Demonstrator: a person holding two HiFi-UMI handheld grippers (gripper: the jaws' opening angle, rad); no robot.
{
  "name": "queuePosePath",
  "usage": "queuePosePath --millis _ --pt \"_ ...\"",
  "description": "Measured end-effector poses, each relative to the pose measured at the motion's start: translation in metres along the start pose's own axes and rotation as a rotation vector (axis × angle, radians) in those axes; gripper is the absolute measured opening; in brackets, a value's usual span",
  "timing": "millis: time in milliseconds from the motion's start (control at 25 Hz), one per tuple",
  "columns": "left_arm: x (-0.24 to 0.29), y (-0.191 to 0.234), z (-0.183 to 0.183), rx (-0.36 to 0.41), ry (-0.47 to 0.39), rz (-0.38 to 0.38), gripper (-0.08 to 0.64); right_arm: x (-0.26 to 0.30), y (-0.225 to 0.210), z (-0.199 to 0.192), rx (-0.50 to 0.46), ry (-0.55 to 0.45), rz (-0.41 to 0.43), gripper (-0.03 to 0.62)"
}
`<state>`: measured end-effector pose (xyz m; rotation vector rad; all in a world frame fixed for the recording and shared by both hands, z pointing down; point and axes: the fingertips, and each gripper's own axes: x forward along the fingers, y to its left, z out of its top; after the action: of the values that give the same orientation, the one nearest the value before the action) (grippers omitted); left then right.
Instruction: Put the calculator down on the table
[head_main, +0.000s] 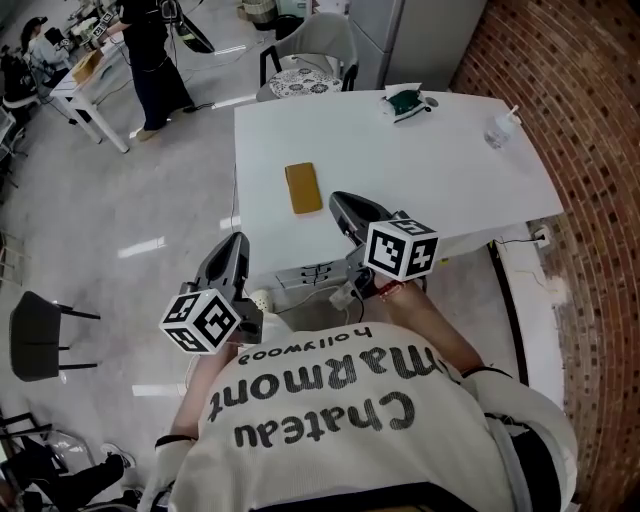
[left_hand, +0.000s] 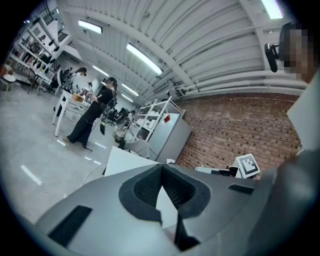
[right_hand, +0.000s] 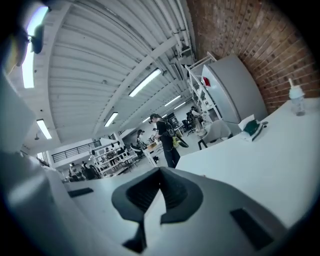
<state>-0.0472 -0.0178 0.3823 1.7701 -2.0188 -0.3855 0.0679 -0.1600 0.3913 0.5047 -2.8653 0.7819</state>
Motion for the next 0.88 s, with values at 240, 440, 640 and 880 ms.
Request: queuePosePath --millis 240,440,640,880 --pt "-0.005 0.0 -0.008 -0.01 -0.006 0.008 0.002 -0.005 -0.004 -0.01 -0.041 0.013 -0.021 0.002" --pt "-0.01 0.0 -0.014 -0.012 0.002 0.014 0.002 -0.006 -0.007 -0.017 -0.046 0.031 -0.023 0.002" --pt "-0.012 0.003 -0.017 -0.02 0.006 0.027 0.002 -0.004 -0.011 -0.025 -0.038 0.055 -0.023 0.002" --pt "-0.007 0.003 -0.017 -0.022 0.004 0.03 0.002 -0.004 -0.014 -0.028 -0.044 0.07 -0.024 0.002"
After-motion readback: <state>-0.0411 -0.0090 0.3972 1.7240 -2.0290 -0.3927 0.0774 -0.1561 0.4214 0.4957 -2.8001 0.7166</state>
